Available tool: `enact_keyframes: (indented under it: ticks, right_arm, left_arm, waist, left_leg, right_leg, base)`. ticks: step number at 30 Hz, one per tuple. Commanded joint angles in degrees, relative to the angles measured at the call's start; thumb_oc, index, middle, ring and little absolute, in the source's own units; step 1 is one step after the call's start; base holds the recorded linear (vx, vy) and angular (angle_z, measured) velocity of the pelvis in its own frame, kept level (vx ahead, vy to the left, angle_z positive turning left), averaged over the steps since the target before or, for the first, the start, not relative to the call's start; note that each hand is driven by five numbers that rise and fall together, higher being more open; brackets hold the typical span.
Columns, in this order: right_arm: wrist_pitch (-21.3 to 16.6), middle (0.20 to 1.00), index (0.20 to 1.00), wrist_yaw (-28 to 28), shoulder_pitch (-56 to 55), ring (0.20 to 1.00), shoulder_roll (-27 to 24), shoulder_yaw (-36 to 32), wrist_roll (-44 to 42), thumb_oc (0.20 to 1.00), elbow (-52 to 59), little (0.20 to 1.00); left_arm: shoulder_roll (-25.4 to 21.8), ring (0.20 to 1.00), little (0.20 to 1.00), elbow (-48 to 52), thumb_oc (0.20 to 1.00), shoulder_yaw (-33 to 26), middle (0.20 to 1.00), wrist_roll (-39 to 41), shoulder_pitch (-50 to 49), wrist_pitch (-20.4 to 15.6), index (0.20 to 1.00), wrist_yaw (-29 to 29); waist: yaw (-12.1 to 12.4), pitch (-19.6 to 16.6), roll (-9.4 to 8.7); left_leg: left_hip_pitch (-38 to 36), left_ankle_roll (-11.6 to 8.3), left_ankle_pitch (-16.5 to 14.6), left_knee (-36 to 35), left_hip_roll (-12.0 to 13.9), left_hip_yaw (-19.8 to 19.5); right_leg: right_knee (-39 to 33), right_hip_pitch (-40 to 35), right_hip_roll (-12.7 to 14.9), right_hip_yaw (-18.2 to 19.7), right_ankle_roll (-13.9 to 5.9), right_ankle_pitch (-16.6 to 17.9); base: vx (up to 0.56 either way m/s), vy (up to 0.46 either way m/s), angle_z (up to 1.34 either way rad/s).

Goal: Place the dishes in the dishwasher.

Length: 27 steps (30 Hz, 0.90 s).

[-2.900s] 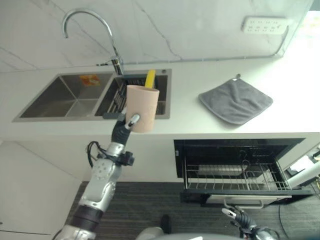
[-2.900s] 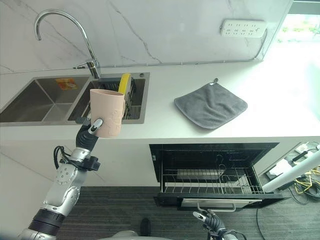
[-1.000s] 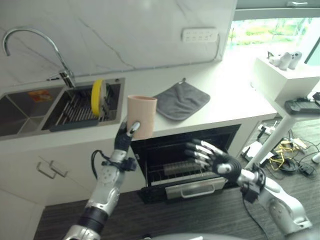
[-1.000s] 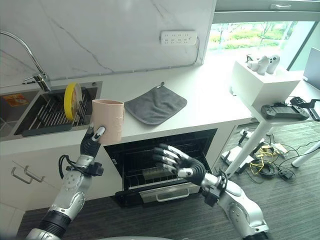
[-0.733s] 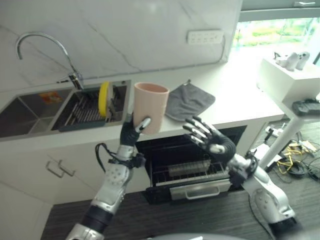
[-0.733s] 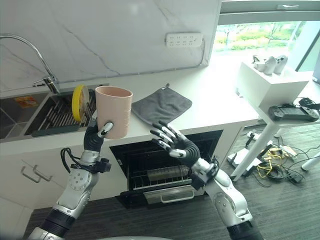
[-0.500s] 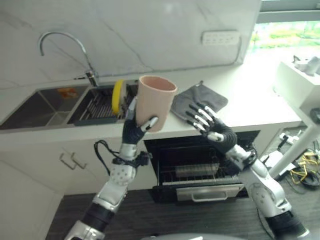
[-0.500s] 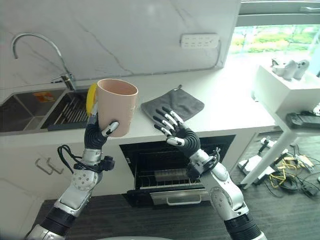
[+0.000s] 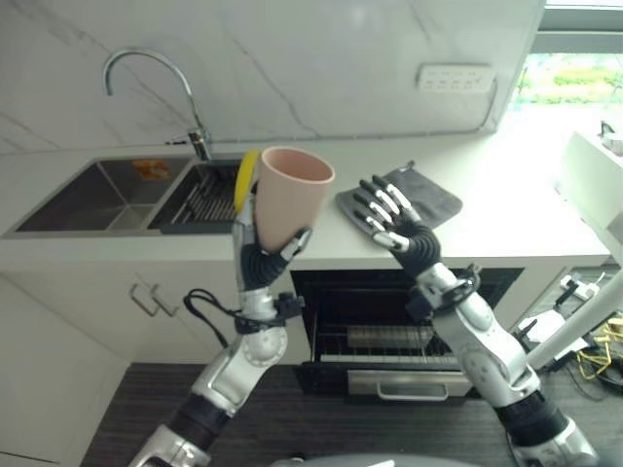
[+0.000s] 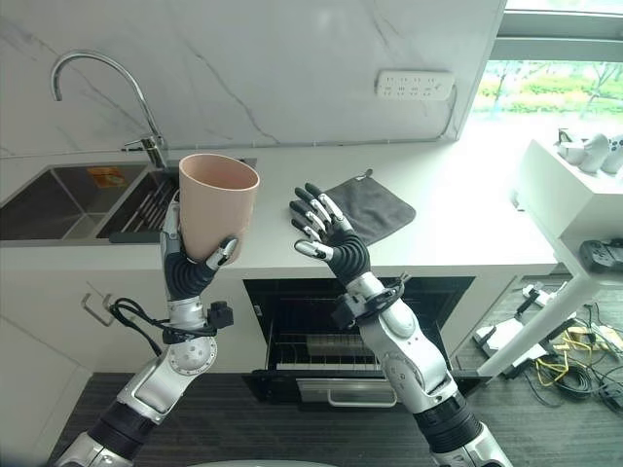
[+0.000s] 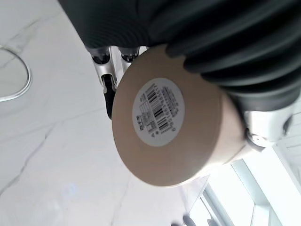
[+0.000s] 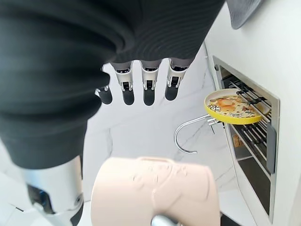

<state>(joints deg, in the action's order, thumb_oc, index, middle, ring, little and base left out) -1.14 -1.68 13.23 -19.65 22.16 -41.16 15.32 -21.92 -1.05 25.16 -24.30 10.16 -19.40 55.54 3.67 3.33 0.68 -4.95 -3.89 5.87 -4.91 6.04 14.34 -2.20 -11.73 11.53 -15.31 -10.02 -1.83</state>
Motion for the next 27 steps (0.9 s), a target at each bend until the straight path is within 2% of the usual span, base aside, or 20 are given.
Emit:
enact_keyframes:
  ticks: [1, 5, 8, 15, 27]
  right_arm:
    - [-2.30, 1.000, 1.000, 1.75, 6.19, 1.000, 2.04, -0.98, 0.35, 1.000, 5.16, 1.000]
    - [-2.05, 1.000, 1.000, 3.05, 8.03, 1.000, 2.48, 1.03, -0.12, 1.000, 4.94, 1.000]
    - [-0.99, 1.000, 1.000, 3.55, 9.37, 1.000, 2.47, 1.91, -1.45, 1.000, 5.06, 1.000]
    - [1.29, 1.000, 1.000, 4.33, 11.30, 1.000, 2.82, 3.06, -3.72, 1.000, 4.56, 1.000]
    - [2.29, 1.000, 1.000, 6.09, 13.04, 1.000, 3.85, 4.09, -4.04, 1.000, 3.00, 1.000]
  left_arm:
    - [-0.98, 0.200, 0.200, -3.25, 0.200, 1.85, 0.200, -3.84, 10.10, 2.73, 0.200, 6.03]
    - [-0.44, 0.200, 0.200, -4.57, 0.200, 3.18, 0.200, -7.96, 10.42, 6.11, 0.200, 11.35]
    - [-0.40, 0.200, 0.200, -5.42, 0.200, 4.57, 0.200, -8.63, 11.47, 6.93, 0.200, 11.81]
    - [-0.23, 0.200, 0.200, -6.43, 0.200, 6.83, 0.200, -11.18, 12.66, 7.68, 0.200, 13.05]
    - [-0.18, 0.200, 0.200, -5.78, 0.200, 9.64, 0.200, -13.49, 13.95, 8.45, 0.200, 15.26]
  waist:
    - [0.86, -0.02, -2.09]
    - [1.21, 0.16, -2.14]
    - [1.30, 0.07, -2.22]
    - [1.53, -0.10, -2.26]
    - [1.66, -0.08, -2.19]
  left_leg:
    - [-3.37, -0.49, -8.08, 3.00, 2.20, -4.55]
    - [-3.49, -0.62, -8.12, 2.86, 2.22, -4.74]
    - [-3.55, -0.58, -8.19, 2.78, 2.03, -4.69]
    - [-3.65, -0.36, -8.28, 2.72, 1.62, -4.77]
    - [-3.94, -0.24, -8.63, 2.85, 1.16, -4.86]
  right_leg:
    - [1.69, 2.99, 2.93, 2.85, 0.52, 0.67]
    - [1.46, 2.71, 3.04, 2.74, 0.53, 0.69]
    - [1.23, 2.47, 3.06, 2.70, 0.59, 0.71]
    - [0.90, 2.04, 3.02, 2.94, 0.80, 0.60]
    - [0.88, 1.58, 2.91, 3.10, 1.08, 0.26]
  base:
    - [0.00, 0.000, 0.00]
    - [0.00, 0.000, 0.00]
    - [0.01, 0.000, 0.06]
    - [0.01, 0.002, 0.05]
    - [0.01, 0.003, 0.01]
